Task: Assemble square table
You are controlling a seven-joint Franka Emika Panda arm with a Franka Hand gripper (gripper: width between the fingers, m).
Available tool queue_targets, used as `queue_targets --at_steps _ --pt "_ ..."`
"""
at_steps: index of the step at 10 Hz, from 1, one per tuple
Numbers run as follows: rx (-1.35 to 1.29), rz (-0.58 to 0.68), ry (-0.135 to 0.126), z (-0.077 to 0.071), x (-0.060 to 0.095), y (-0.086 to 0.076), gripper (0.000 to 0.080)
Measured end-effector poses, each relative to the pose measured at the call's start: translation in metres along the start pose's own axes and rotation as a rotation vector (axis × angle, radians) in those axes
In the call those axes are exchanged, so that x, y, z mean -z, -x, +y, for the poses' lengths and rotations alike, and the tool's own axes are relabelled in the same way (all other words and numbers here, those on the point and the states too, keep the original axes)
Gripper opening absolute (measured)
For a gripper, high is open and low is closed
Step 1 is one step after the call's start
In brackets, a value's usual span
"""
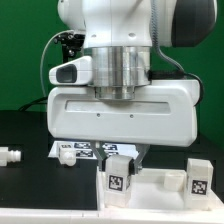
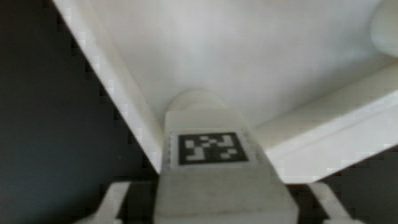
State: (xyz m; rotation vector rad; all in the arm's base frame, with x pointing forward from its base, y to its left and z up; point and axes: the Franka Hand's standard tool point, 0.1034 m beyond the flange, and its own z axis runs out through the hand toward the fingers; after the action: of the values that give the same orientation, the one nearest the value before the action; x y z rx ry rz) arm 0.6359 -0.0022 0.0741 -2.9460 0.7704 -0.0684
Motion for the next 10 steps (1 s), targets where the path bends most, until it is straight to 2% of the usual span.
queue_targets --at_steps 2,4,5,6,7,9,10 --pt "-0.204 0.009 -0.002 0.0007 -0.0011 0.0000 0.0286" --pt "-0.560 0.000 0.015 -0.0027 -0.0023 0.0027 0.0286" --pt "-0.743 -0.006 -0.006 -0.0016 -0.0024 0.0007 0.0286" --pt "-0.948 -0.029 -0.041 -0.0003 -0.0024 -0.0002 0.0287" --pt "-1.100 -0.036 -0.056 -0.0014 -0.0026 0.0000 0.0287" --pt "-1.183 -0.034 -0.061 -0.0017 -0.0028 0.0005 0.0287" --pt "-1.090 -0.032 -0.049 -0.0008 -0.0043 0.0023 0.0368"
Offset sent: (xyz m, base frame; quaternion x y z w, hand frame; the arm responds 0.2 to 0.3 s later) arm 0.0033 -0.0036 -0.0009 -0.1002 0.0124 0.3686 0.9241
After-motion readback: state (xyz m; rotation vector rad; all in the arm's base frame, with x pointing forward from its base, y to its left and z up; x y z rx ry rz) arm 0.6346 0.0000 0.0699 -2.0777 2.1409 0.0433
